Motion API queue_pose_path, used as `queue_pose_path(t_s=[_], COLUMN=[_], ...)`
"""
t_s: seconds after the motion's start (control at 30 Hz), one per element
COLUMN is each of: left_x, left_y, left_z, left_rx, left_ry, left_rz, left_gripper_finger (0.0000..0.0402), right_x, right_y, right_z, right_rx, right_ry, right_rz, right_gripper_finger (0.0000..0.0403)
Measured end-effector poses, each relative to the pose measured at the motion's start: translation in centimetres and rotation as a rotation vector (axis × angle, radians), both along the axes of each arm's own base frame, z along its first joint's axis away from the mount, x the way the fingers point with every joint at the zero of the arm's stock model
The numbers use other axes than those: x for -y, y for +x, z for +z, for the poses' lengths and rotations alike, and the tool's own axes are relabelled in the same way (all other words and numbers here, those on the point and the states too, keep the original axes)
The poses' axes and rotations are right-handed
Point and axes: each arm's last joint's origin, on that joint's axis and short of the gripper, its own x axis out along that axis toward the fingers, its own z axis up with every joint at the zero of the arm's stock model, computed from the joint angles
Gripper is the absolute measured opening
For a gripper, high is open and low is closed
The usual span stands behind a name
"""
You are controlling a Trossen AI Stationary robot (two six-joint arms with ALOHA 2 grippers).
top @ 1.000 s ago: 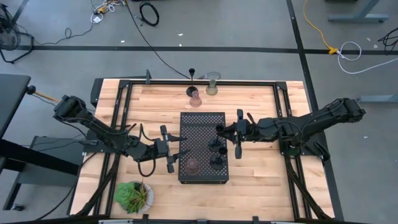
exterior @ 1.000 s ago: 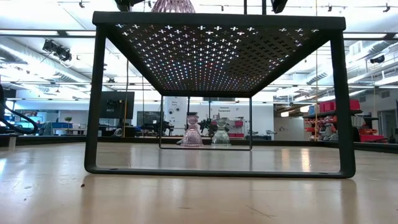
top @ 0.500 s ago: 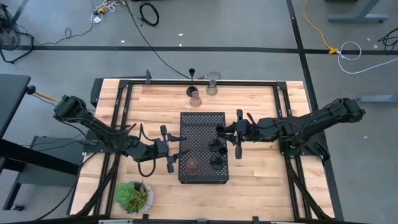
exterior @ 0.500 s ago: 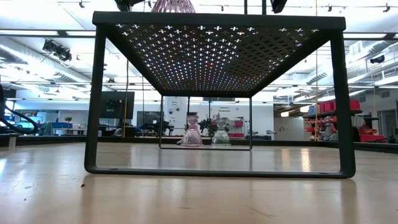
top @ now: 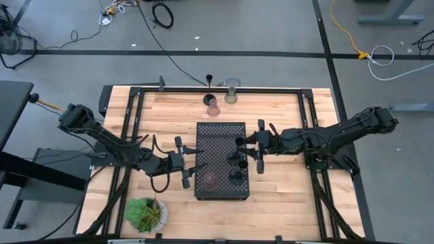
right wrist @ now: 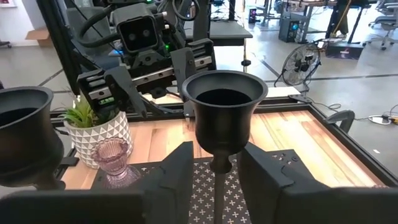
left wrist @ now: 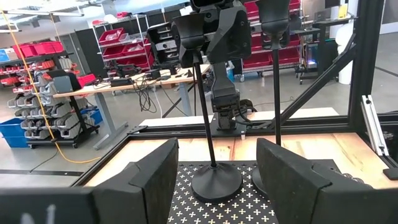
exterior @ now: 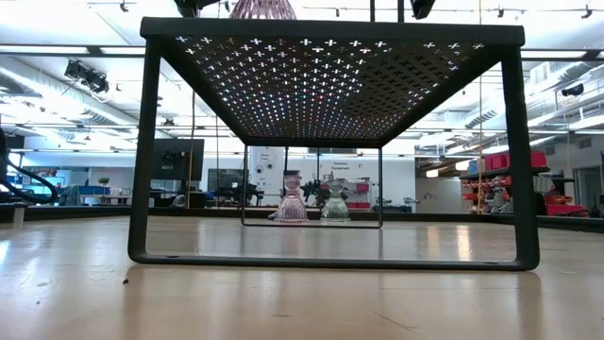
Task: Pick & Place candle stick holders
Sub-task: Put the right black candle holder on the shelf aligned with the other black candle holder, then put the right black candle holder on the shelf aligned with the other black candle holders
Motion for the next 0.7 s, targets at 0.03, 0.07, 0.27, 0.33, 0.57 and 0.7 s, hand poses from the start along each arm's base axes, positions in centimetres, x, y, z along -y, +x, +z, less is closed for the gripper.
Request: queue_pose_path(t_s=[0.03, 0.07, 0.27, 0.33, 0.57, 0.7], left_x=[0.00, 0.00, 0.00, 0.00, 0.00, 0.00], left_y=[0.00, 0.00, 0.00, 0.00, 0.00, 0.00], left_z=[0.00, 0.00, -0.01, -0.02, -0.05, -0.07], left_rx=[0.000, 0.000, -0.001, -0.002, -0.005, -0.007], left_ry=[0.000, 0.000, 0.001, 0.002, 0.003, 0.004], left_rz=[0.000, 0.000, 0.000, 0.000, 0.000, 0.000], left_gripper_finger=[0.0220, 0.0220, 0.0220, 0.0220, 0.0220, 0.0220], right_x=[-0.01, -0.02, -0.02, -0.02, -0.01, 0.00], right_y=[0.00, 0.00, 0.00, -0.01, -0.01, -0.01], right_z=[0.00, 0.00, -0.01, 0.00, 0.00, 0.00], right_rx=[0.000, -0.001, -0.002, -0.002, -0.003, -0.003], right_ry=[0.001, 0.001, -0.021, -0.022, -0.049, -0.046], right_rz=[0.004, 0.004, 0.007, 0.008, 0.012, 0.010], right_gripper_finger=[0.0131, 0.0137, 0.0180, 0.0194, 0.0232, 0.0248])
